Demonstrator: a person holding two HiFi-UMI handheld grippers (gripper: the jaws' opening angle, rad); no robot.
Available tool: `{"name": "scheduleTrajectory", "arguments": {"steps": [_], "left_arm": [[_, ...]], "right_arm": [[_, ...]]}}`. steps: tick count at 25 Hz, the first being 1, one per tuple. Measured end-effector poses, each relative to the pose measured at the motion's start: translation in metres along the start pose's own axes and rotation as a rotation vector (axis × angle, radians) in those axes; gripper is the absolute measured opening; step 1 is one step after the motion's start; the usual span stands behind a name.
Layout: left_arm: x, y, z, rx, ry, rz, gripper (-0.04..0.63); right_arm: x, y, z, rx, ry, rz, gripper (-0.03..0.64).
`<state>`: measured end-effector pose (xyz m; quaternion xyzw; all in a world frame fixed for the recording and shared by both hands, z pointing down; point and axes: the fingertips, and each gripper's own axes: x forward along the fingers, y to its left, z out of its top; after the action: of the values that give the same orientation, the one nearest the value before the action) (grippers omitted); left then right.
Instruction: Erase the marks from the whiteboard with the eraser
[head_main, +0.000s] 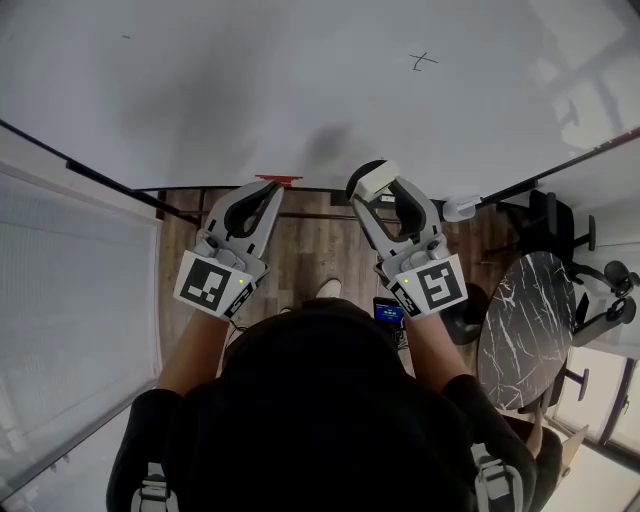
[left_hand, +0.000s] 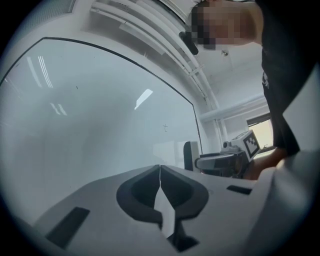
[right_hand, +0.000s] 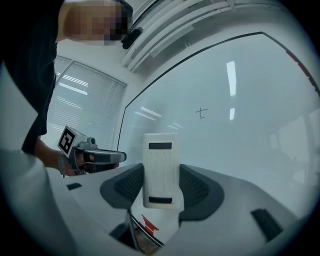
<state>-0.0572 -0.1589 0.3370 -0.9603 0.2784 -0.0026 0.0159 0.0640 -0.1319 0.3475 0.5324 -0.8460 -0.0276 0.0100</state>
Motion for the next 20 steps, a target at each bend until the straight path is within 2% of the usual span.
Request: {"name": "scheduleTrajectory", "arguments": {"steps": [10, 20], "left_arm": [[0.055, 0.004, 0.017, 0.03, -0.009, -0.006, 0.006], [0.068, 0.02, 0.014, 0.028, -0.006, -0.121, 0.006]], "right_arm": [[0.004, -0.045, 0.02, -0.036, -0.039, -0.032, 0.223], [0.015, -0.052, 0.018, -0.032, 0.016, -0.165, 0.222]]}}
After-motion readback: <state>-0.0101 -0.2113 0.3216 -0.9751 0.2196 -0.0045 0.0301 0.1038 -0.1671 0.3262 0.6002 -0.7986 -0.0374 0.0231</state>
